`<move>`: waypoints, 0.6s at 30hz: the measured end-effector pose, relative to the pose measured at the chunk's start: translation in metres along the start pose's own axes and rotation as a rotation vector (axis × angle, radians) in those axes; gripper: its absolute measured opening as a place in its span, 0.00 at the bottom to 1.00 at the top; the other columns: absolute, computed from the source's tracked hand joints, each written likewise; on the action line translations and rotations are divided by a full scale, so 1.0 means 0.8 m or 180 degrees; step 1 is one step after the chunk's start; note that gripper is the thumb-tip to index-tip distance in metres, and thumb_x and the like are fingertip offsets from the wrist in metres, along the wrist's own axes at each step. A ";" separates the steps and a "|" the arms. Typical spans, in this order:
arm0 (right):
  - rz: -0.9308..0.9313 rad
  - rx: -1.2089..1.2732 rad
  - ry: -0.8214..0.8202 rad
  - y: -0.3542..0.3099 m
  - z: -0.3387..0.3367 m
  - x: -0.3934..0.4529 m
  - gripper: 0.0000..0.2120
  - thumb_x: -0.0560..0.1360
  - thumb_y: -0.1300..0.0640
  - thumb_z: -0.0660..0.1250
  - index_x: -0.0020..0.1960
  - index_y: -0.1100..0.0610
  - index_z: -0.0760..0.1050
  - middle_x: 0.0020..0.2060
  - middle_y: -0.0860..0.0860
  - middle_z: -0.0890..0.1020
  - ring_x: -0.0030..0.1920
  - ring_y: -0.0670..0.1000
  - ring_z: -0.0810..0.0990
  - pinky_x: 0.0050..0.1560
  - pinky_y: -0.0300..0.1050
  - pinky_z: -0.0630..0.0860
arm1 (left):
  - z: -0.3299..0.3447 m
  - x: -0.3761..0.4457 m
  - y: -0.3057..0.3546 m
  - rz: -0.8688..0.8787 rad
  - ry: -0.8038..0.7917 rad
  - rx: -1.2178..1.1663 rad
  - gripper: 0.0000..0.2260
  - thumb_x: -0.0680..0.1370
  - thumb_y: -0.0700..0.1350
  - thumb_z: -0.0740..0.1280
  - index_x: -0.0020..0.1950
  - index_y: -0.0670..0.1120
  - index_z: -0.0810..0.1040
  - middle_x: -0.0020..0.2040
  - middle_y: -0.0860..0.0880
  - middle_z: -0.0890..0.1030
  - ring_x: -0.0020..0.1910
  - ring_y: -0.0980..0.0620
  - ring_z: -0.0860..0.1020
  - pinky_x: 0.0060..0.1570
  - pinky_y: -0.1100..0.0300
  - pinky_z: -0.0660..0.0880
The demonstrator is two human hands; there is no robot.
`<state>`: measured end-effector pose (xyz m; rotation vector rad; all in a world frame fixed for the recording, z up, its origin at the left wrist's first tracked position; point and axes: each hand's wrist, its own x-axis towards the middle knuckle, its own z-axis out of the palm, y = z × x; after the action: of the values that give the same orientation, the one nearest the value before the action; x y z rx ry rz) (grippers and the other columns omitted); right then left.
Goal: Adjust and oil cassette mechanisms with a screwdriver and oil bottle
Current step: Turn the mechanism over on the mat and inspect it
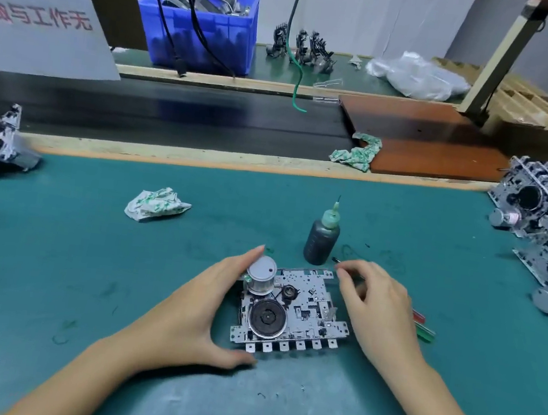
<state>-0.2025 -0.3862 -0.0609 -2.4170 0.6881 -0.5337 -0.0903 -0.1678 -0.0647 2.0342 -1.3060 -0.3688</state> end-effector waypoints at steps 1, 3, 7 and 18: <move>-0.0004 0.0033 0.0081 0.002 0.002 -0.001 0.06 0.77 0.55 0.64 0.46 0.53 0.79 0.35 0.39 0.74 0.35 0.39 0.73 0.37 0.38 0.60 | 0.000 0.001 0.000 -0.0001 0.0040 0.0003 0.49 0.63 0.58 0.76 0.73 0.68 0.46 0.70 0.70 0.59 0.69 0.68 0.62 0.65 0.72 0.60; -0.0029 0.0162 0.0200 0.004 0.006 -0.004 0.05 0.77 0.56 0.65 0.45 0.53 0.79 0.36 0.40 0.76 0.35 0.41 0.74 0.37 0.40 0.61 | -0.002 0.003 0.000 -0.0021 0.0040 -0.0007 0.48 0.63 0.57 0.76 0.74 0.67 0.49 0.69 0.69 0.62 0.68 0.66 0.64 0.65 0.70 0.62; -0.0066 0.0309 0.0180 0.006 0.010 -0.005 0.04 0.76 0.55 0.64 0.45 0.50 0.78 0.37 0.40 0.76 0.38 0.43 0.74 0.36 0.40 0.64 | -0.001 0.006 0.001 -0.0116 -0.0019 -0.0144 0.47 0.64 0.55 0.77 0.73 0.68 0.50 0.69 0.71 0.61 0.69 0.67 0.62 0.64 0.75 0.59; -0.0087 0.0313 0.0082 0.009 0.011 -0.006 0.03 0.76 0.53 0.64 0.45 0.47 0.76 0.37 0.38 0.75 0.39 0.41 0.74 0.36 0.31 0.66 | 0.016 0.021 0.019 -0.0130 0.0112 0.0131 0.50 0.61 0.57 0.73 0.73 0.69 0.43 0.65 0.70 0.60 0.65 0.68 0.63 0.62 0.74 0.59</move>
<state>-0.2044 -0.3845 -0.0730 -2.3344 0.6258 -0.5970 -0.1003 -0.1916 -0.0623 2.0949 -1.2620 -0.3257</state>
